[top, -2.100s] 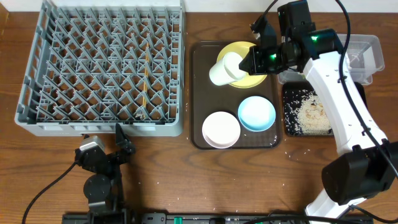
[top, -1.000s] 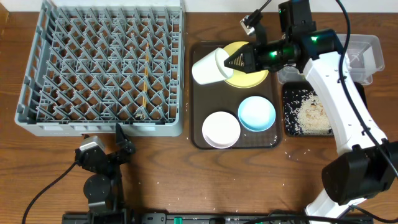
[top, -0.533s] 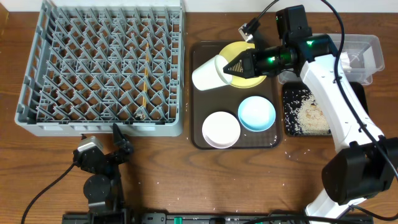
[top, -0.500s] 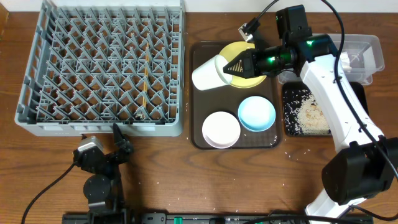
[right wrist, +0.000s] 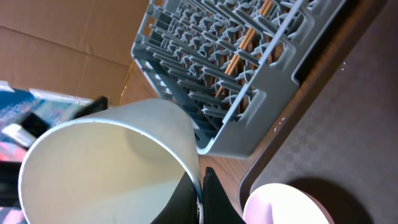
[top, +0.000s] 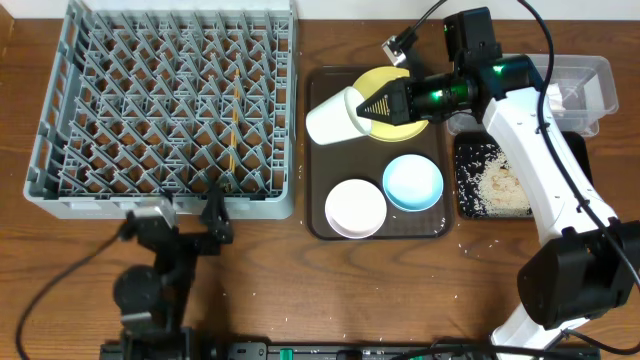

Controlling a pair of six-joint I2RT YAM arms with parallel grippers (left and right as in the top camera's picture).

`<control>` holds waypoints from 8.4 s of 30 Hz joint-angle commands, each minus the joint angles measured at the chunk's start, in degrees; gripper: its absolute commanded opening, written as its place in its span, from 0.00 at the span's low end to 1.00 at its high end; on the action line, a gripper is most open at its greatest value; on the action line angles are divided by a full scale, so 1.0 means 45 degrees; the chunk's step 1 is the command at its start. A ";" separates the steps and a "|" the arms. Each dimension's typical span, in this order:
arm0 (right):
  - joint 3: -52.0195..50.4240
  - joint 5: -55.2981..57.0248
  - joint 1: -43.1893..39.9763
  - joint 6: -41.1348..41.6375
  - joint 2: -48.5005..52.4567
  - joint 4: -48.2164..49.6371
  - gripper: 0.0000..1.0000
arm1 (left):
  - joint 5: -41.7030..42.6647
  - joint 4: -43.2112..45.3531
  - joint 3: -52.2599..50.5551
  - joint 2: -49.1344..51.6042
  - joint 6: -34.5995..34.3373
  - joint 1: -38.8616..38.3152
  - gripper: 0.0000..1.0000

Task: Sort waste into correct bins and load items into the dishwasher
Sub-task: 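Raise left gripper and reach toward the cup held by right gripper, then grasp the white cup with left gripper, then open right gripper, then carry cup with left gripper into dish rack and release it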

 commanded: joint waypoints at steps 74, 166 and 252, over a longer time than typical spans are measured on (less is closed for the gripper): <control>-0.2210 -0.6052 0.2535 0.3400 0.2021 0.8490 0.01 | 1.5052 0.8053 0.4342 1.2468 -1.3182 0.0058 0.92; -0.2623 -0.5518 -0.1399 0.3507 0.2025 0.9292 0.99 | 1.2993 0.9656 0.4323 1.2444 -1.3114 0.0058 0.22; -0.2623 0.5765 -0.0758 -0.0738 -0.3531 0.0262 0.99 | -0.2346 -1.1307 1.2978 1.7418 -0.2365 -0.4459 0.86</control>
